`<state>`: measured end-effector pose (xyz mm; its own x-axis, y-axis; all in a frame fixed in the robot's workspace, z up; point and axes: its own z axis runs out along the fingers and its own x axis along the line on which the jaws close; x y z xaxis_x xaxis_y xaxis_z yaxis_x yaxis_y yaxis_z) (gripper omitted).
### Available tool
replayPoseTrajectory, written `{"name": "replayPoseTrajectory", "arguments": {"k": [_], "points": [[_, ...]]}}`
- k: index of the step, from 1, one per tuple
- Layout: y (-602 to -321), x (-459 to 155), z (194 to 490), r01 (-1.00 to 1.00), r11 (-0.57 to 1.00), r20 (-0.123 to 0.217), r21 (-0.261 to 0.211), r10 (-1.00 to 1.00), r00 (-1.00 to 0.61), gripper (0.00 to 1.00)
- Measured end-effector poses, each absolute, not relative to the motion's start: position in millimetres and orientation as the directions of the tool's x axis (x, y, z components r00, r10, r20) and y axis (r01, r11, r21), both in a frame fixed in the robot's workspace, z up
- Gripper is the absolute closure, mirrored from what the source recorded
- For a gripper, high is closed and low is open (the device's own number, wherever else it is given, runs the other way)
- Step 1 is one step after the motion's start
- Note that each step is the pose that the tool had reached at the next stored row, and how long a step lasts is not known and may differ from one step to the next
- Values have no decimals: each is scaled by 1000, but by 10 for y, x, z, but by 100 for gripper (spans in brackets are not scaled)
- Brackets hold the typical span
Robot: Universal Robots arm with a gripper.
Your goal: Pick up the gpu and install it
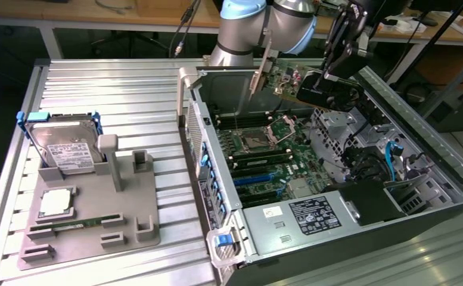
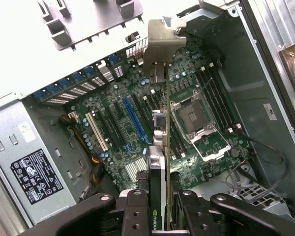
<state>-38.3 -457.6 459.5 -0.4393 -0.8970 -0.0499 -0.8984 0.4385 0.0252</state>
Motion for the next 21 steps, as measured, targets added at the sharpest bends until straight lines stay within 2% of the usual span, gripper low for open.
{"name": "replayPoseTrajectory", "arguments": {"k": [10,21], "points": [[-4576,-383,4596,-903,430,-50,25,-901,-430,73],[-4577,-381,4593,-943,331,-50,25,-942,-332,73]]}}
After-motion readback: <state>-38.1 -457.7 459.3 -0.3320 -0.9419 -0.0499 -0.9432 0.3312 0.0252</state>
